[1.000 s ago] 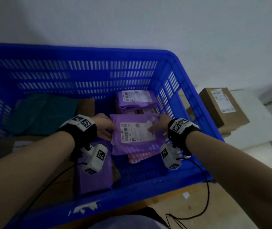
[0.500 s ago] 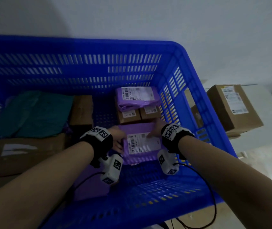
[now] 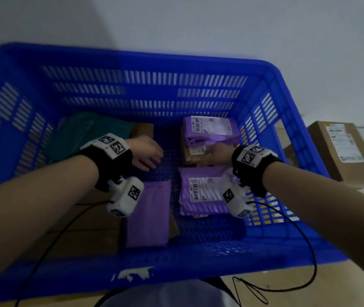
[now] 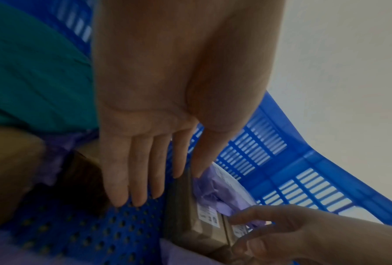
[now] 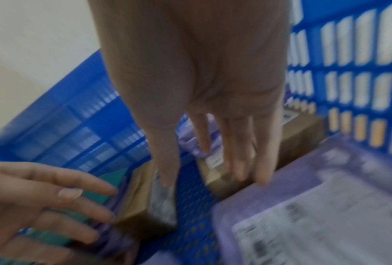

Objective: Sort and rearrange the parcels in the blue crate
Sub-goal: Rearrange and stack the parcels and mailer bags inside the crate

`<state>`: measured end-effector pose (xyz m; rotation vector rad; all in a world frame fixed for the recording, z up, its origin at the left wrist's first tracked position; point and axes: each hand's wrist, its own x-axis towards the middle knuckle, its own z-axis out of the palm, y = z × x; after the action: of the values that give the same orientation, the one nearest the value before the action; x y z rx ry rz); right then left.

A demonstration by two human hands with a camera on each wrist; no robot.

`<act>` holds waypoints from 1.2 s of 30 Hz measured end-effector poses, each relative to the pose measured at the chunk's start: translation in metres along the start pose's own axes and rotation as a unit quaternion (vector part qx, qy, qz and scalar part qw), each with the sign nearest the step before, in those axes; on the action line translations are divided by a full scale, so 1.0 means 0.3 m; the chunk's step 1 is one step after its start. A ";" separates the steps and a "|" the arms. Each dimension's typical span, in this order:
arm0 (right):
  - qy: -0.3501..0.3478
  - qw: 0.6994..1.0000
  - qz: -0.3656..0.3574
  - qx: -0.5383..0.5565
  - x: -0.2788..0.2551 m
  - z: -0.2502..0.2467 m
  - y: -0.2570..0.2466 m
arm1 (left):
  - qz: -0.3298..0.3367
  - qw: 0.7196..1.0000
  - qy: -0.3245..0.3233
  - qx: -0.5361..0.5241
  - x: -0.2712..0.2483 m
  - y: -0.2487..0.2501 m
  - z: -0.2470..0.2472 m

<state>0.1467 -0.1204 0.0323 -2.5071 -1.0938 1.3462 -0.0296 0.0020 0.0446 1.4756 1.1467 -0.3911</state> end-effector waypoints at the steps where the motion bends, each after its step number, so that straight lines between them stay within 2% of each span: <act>1: -0.021 0.999 0.003 0.045 -0.009 0.018 -0.030 | -0.003 1.000 -0.005 0.011 -0.016 -0.023 -0.026; 3: -0.073 0.993 0.008 0.093 -0.010 0.060 -0.075 | -0.012 1.000 -0.019 0.019 -0.045 -0.072 -0.064; 8: -0.176 0.980 0.016 0.087 0.002 0.175 -0.153 | 0.006 1.000 -0.005 0.030 -0.057 -0.179 -0.092; 12: -0.189 0.976 0.028 0.099 0.044 0.265 -0.162 | -0.001 1.000 -0.029 0.003 -0.045 -0.210 -0.073; 15: -0.188 0.974 0.037 0.124 0.064 0.292 -0.159 | 0.006 0.999 -0.022 0.036 -0.034 -0.218 -0.060; 20: -0.239 0.957 0.046 0.160 0.084 0.309 -0.140 | 0.005 0.996 -0.019 0.083 -0.009 -0.234 -0.037; 31: -0.187 0.945 0.041 0.265 0.054 0.282 -0.145 | 0.010 0.996 -0.008 0.085 0.013 -0.193 -0.043; 36: -0.126 0.941 -0.006 0.313 -0.007 0.159 -0.181 | 0.049 0.999 0.019 -0.006 -0.040 -0.088 -0.143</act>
<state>0.0801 -0.0929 0.0261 -1.9017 -0.5691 1.7095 -0.0718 0.0312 0.0509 1.5278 1.0998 -0.2900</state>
